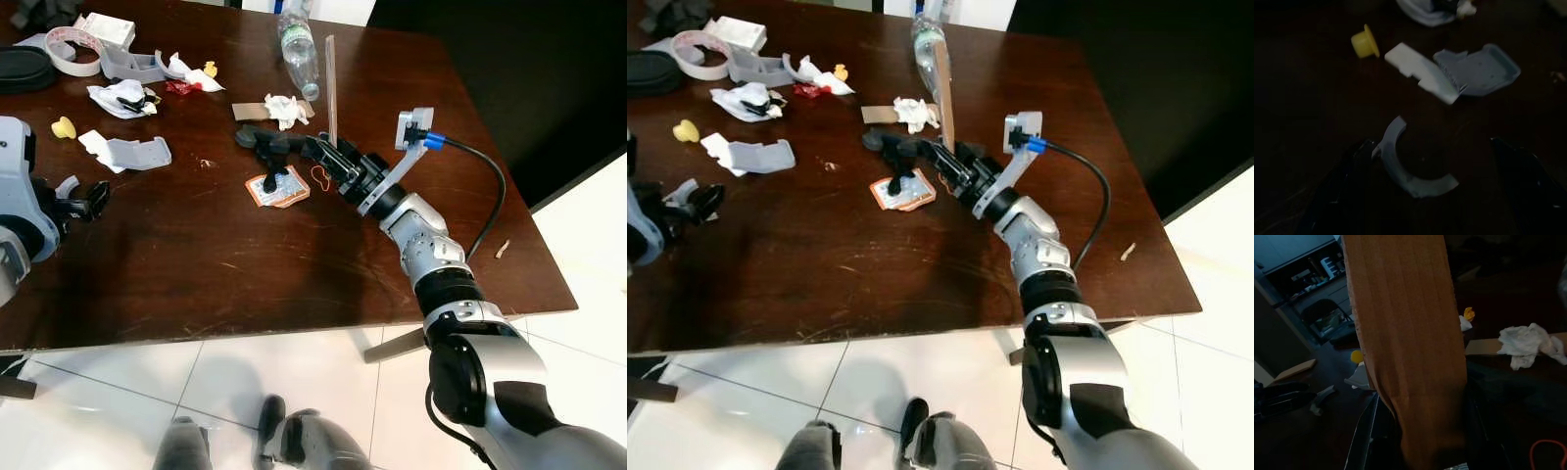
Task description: Picking trash to rubbish bin
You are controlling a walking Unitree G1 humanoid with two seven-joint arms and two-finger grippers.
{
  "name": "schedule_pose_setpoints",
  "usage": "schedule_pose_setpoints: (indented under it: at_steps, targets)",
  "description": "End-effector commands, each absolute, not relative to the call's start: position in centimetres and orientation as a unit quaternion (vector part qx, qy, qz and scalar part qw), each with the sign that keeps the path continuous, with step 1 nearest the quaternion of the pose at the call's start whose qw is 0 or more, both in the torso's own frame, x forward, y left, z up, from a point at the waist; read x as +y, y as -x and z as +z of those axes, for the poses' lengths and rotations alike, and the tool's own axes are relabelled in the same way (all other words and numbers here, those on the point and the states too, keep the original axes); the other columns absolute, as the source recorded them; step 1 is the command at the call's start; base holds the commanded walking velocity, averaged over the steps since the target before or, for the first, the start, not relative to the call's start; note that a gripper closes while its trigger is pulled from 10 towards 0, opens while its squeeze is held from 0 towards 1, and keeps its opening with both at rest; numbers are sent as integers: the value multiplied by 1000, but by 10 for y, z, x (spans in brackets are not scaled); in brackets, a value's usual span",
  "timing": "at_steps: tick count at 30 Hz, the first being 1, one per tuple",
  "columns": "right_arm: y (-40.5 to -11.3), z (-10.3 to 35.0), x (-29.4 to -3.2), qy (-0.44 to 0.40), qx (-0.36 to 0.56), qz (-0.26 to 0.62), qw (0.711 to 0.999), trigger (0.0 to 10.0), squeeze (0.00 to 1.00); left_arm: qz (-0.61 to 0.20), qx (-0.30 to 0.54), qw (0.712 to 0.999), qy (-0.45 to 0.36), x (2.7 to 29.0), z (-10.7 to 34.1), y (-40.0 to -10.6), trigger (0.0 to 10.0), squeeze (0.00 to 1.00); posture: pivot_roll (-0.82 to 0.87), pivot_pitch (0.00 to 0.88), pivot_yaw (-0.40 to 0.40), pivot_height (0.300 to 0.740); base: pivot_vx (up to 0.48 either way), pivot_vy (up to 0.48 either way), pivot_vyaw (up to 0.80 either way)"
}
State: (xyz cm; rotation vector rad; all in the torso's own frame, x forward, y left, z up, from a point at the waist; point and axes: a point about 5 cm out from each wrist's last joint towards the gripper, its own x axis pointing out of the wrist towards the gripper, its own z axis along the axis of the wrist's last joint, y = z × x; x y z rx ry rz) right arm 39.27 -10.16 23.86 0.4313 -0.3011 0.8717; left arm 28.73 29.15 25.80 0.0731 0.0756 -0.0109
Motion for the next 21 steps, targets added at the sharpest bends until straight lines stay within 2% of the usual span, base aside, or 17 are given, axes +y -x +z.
schedule_pose_setpoints:
  at_steps: [1,12,21]
  targets:
    - [-391,233,-106,-207,-139,411,877,10000,0,7,60,997,-51,298,257,-284,10000,0,310,273,-179,740,0,0,0]
    - [-391,233,-108,-206,-139,407,879,10000,0,89,105,989,-51,319,244,-284,10000,0,296,277,-177,740,0,0,0]
    - [-389,234,-111,-202,-138,408,879,10000,0,133,65,988,-40,332,247,-288,10000,0,265,297,-191,740,0,0,0]
